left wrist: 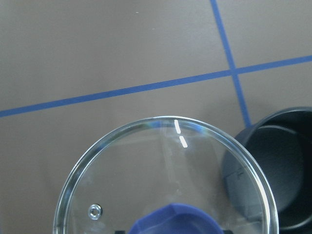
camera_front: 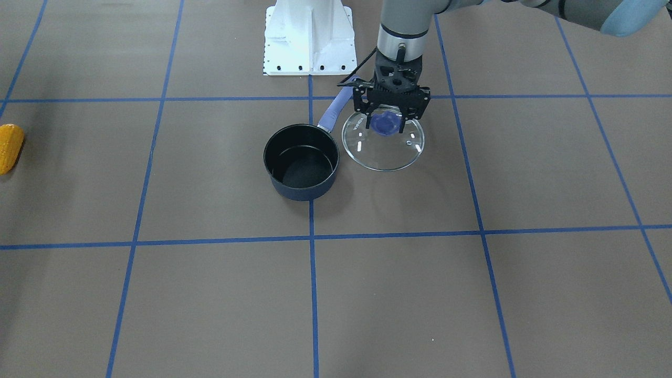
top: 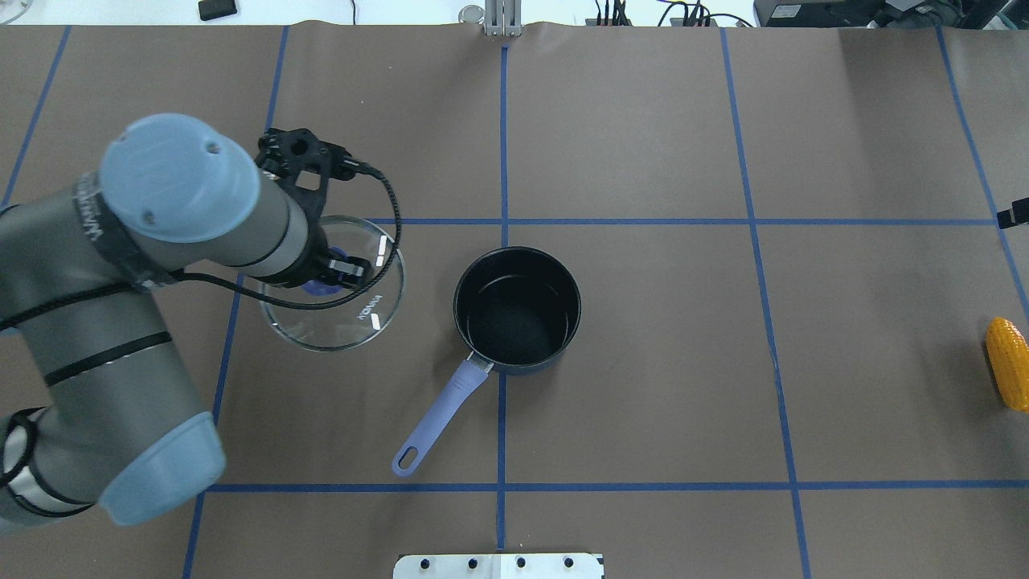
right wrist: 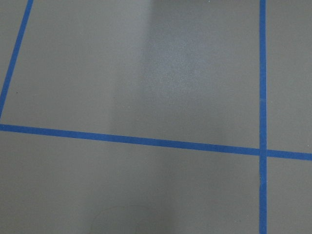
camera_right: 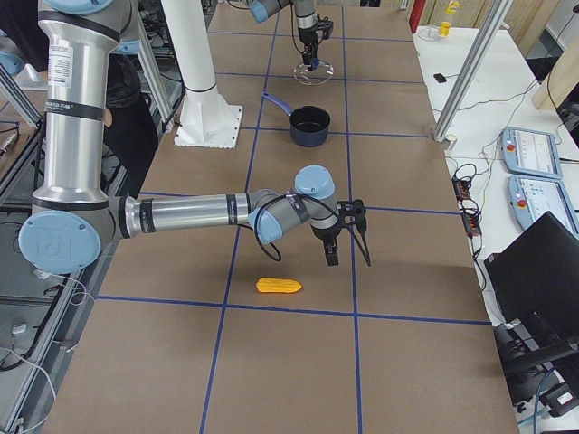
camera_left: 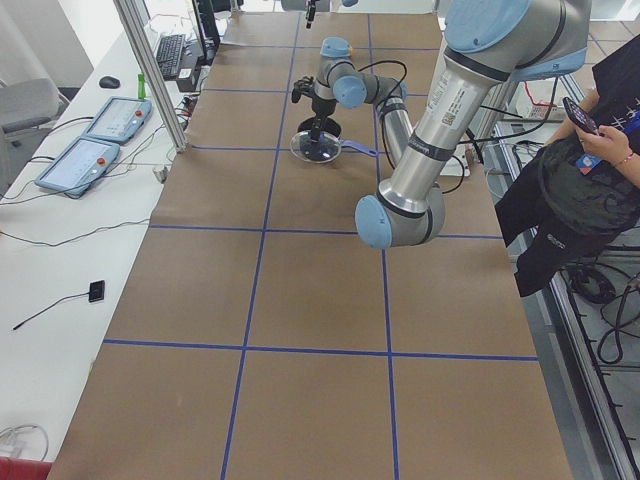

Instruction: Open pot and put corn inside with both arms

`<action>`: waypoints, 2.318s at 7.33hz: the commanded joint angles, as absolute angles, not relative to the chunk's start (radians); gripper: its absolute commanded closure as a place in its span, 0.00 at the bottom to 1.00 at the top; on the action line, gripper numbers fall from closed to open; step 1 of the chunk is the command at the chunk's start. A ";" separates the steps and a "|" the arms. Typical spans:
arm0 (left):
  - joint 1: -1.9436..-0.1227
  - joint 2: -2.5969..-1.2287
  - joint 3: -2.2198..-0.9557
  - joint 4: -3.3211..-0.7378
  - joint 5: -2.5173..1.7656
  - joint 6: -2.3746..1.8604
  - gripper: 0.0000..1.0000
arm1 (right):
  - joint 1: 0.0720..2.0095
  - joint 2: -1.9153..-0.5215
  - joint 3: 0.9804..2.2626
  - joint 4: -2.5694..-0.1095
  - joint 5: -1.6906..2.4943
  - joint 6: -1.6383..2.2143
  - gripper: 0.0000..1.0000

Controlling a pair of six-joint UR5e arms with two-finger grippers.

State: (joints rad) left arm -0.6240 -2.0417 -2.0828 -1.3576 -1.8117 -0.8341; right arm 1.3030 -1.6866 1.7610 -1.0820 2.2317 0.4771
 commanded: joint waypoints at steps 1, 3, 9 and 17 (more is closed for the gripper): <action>-0.717 -1.808 -2.137 -1.499 -1.921 -0.618 1.00 | 1.301 -1.690 1.761 -1.077 2.232 0.477 0.00; -0.773 -1.599 -2.123 -1.690 -1.982 -0.475 1.00 | 1.301 -1.693 1.761 -1.075 2.232 0.477 0.00; -0.773 -1.430 -1.806 -2.253 -2.046 -0.416 0.84 | 1.301 -1.692 1.761 -1.075 2.230 0.477 0.00; -1.333 -1.477 -1.830 -1.847 -2.266 -0.012 0.01 | 1.299 -1.701 1.763 -1.074 2.238 0.479 0.00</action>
State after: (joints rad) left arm -1.1819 -1.4618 -1.8305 -1.9919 -2.2524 -0.1726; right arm 1.2997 -1.6949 1.7613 -1.0750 2.2361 0.4786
